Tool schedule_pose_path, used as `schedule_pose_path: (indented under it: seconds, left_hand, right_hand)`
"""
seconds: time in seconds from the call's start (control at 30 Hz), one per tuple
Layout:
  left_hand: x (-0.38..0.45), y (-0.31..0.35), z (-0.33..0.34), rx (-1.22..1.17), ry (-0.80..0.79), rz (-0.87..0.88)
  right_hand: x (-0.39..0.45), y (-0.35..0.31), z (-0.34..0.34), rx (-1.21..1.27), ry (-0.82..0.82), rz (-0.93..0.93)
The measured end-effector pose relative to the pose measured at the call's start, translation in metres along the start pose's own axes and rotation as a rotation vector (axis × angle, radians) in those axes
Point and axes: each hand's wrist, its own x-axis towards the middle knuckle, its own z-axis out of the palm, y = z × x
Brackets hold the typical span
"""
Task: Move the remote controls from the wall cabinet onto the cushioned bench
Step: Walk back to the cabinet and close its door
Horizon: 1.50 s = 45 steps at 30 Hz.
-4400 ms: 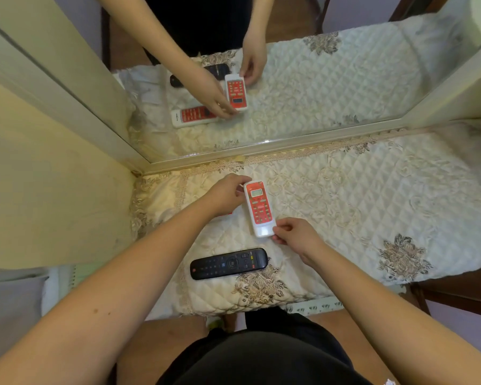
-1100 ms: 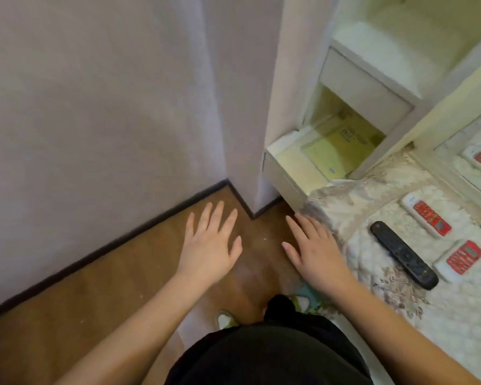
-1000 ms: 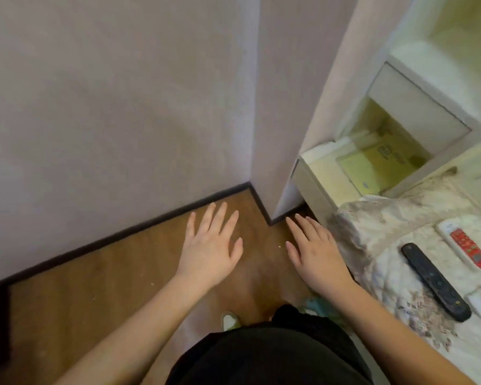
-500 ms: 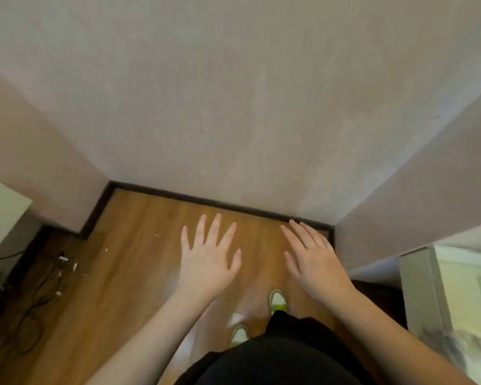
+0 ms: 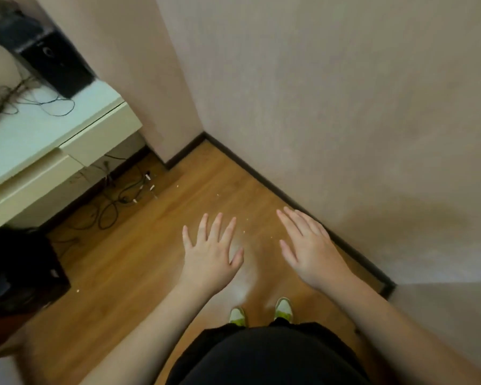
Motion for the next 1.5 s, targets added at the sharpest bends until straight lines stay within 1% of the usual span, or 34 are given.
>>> schedule_pose_path:
  seconds: [0.13, 0.27, 0.37, 0.47, 0.6, 0.73, 0.8, 0.9, 1.03, 1.17, 1.3, 1.4, 1.5]
  left_hand:
    - [-0.012, -0.011, 0.0, -0.003, 0.04, -0.1]
    - [-0.024, -0.038, -0.001, -0.057, 0.075, -0.225]
    - [-0.028, -0.058, 0.0, -0.12, 0.046, -0.301]
    - [-0.028, -0.093, -0.006, -0.17, 0.054, -0.358]
    - [-0.03, -0.144, -0.016, -0.207, 0.084, -0.384]
    - [-0.039, -0.195, -0.024, -0.219, 0.171, -0.436]
    - [-0.043, -0.221, -0.03, -0.223, 0.188, -0.445]
    - [-0.047, -0.252, -0.042, -0.18, 0.235, -0.408]
    - [-0.041, -0.29, -0.067, -0.122, 0.332, -0.403]
    - [-0.017, -0.322, -0.104, -0.091, 0.374, -0.419]
    - [0.022, -0.336, -0.148, -0.048, 0.383, -0.393]
    - [0.056, -0.336, -0.183, -0.023, 0.386, -0.362]
    - [0.087, -0.335, -0.218, 0.001, 0.42, -0.367]
  right_hand:
    - [0.023, -0.009, 0.0, 0.004, -0.062, -0.103]
    - [0.049, -0.035, -0.002, -0.019, -0.09, -0.24]
    - [0.068, -0.056, -0.003, -0.072, -0.1, -0.325]
    - [0.091, -0.09, 0.001, -0.1, -0.109, -0.393]
    - [0.12, -0.143, 0.014, -0.192, -0.131, -0.459]
    - [0.149, -0.209, 0.016, -0.253, -0.134, -0.557]
    - [0.166, -0.242, 0.014, -0.258, -0.128, -0.617]
    - [0.186, -0.279, 0.007, -0.232, -0.072, -0.638]
    - [0.212, -0.303, -0.011, -0.199, -0.04, -0.629]
    - [0.246, -0.32, -0.039, -0.247, 0.017, -0.688]
    - [0.294, -0.332, -0.07, -0.286, 0.095, -0.71]
    - [0.33, -0.334, -0.096, -0.294, 0.12, -0.724]
    - [0.361, -0.332, -0.125, -0.279, 0.163, -0.735]
